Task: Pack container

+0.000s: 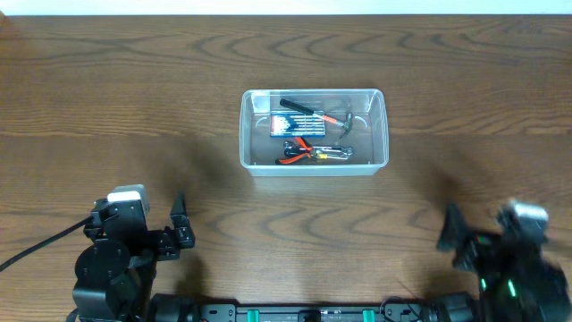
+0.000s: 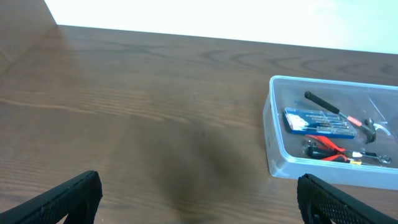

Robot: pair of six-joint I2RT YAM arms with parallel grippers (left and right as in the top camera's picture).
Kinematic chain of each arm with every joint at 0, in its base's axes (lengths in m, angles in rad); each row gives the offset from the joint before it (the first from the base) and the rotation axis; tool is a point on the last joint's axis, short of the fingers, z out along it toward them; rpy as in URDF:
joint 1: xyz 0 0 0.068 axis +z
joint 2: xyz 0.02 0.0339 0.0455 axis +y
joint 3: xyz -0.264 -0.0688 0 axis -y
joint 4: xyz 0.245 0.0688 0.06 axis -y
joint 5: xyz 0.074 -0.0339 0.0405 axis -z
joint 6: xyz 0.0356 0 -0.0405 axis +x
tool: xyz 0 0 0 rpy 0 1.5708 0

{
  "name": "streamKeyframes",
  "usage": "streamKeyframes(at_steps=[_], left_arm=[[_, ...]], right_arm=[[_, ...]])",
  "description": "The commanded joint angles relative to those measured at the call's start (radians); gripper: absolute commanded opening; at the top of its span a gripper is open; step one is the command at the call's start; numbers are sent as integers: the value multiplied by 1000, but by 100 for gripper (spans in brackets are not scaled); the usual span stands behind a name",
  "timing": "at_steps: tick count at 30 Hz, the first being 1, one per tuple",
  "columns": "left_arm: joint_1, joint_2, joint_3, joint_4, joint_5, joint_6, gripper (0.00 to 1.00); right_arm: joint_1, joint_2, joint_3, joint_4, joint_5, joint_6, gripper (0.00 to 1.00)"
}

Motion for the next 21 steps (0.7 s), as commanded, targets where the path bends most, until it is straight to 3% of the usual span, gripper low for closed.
streamKeyframes(at_steps=[1, 8, 15, 18, 21], left_arm=[[-4, -2, -8, 3, -12, 13, 98], [-4, -2, -8, 3, -12, 13, 98], [-4, -2, -8, 3, -12, 13, 98], [-4, -2, -8, 3, -12, 13, 98], [-4, -2, -8, 3, -12, 13, 98]], right_arm=[[-34, -112, -78, 34, -90, -145, 99], [-61, -206, -364, 418, -263, -351, 99], [-60, -207, -662, 890, -319, -396, 99], [-60, -207, -759, 970, -309, -409, 99], [-63, -206, -758, 879, -301, -406, 99]])
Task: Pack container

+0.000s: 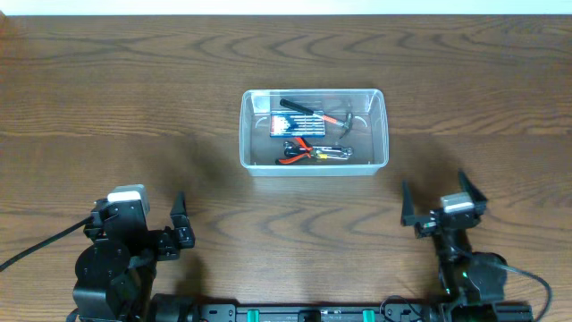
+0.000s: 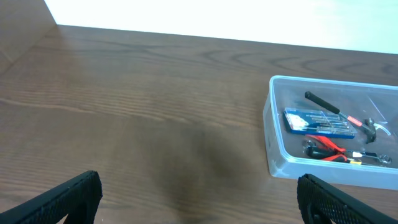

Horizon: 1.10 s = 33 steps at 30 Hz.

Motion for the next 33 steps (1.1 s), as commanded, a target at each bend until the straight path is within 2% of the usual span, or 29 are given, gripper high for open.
streamKeyframes(at_steps=[1, 9, 33], left_arm=[[-4, -2, -7, 3, -13, 13, 98], [-4, -2, -7, 3, -13, 13, 99], [-4, -2, -7, 3, -13, 13, 98]], right_arm=[[-12, -6, -12, -9, -7, -26, 99], [-22, -7, -11, -11, -3, 21, 99], [-21, -6, -12, -8, -3, 20, 99]])
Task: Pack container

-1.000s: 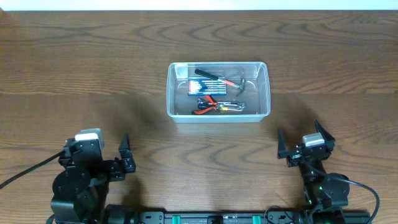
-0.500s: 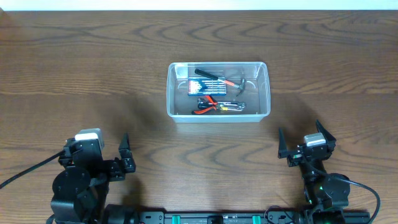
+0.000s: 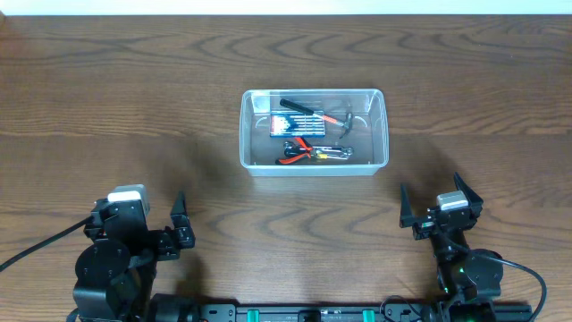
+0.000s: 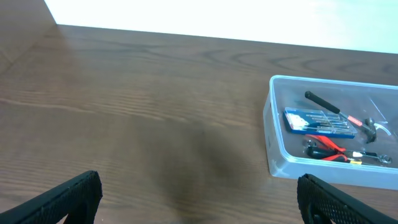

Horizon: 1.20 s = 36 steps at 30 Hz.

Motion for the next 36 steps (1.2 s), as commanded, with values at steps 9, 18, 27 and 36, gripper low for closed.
streamKeyframes(at_steps=[9, 18, 27, 36], left_arm=[[-3, -2, -6, -11, -13, 13, 98], [-4, -83, -26, -211, 14, 14, 98], [-13, -274, -373, 437, 44, 72, 98], [-24, -336, -756, 918, 59, 51, 98]], right_arm=[[-11, -9, -2, -4, -4, 15, 99], [-11, -9, -2, -4, -4, 15, 99], [-11, -9, -2, -3, -4, 15, 99], [-11, -9, -2, -3, -4, 15, 99]])
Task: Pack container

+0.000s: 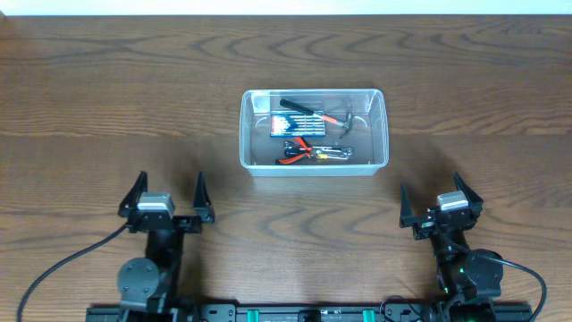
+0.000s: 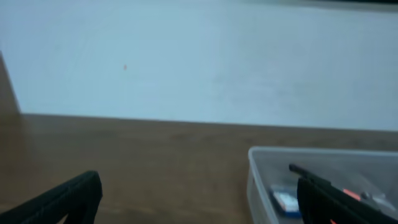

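Observation:
A clear plastic container (image 1: 313,163) stands at mid-table. Inside lie a blue screwdriver set (image 1: 295,124), a black-handled hammer (image 1: 315,111), red-handled pliers (image 1: 297,149) and a small wrench (image 1: 332,154). My left gripper (image 1: 167,191) stands open at the near left, aimed toward the back, with nothing between its fingers. In the blurred left wrist view the container (image 2: 258,180) shows at lower right, beside the gripper (image 2: 199,202). My right gripper (image 1: 441,200) stands open at the near right, holding nothing.
A brown wooden table (image 1: 107,107) spreads around the container. A pale wall (image 2: 199,56) rises behind the table's far edge. Cables run from both arm bases along the front edge.
My left arm has swung from the far-left near corner to a spot further right, with its gripper now pointing straight back. Its wrist view tilted up toward the wall. The right arm stayed put.
Both arms began low at the near corners, with the tools lying in the container. The right arm then stood upright at the near right with its gripper open and held there. Now the left arm stands likewise at the near left. The container's contents never changed.

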Robot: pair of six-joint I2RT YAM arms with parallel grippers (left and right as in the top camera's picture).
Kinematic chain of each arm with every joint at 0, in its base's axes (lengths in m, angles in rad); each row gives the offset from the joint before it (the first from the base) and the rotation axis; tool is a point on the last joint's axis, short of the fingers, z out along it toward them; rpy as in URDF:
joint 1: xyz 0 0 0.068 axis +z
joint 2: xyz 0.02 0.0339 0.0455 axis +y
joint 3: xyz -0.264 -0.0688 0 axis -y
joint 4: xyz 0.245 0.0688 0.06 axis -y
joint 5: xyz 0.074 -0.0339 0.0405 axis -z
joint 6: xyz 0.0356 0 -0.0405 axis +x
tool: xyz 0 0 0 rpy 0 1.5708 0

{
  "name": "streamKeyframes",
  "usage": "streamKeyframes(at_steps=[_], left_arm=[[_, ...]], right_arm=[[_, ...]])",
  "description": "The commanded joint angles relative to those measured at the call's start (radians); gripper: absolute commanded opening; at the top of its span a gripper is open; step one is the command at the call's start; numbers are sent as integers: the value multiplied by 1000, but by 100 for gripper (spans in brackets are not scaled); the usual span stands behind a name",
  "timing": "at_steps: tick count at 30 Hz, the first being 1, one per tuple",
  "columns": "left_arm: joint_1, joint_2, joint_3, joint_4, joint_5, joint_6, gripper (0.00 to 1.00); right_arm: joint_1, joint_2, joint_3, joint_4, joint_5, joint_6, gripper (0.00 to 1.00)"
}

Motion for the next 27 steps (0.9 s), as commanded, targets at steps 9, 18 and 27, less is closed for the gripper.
streamKeyframes(at_steps=[9, 18, 27], left_arm=[[-7, -45, -117, -134, 24, -27, 98], [-8, -45, -117, -134, 25, -31, 99], [-8, -42, -117, -134, 24, -31, 98]], right_arm=[[-11, -7, -2, -4, -5, 14, 99], [-11, -7, -2, -4, -4, 14, 99], [-11, -7, -2, -4, -4, 14, 99]])
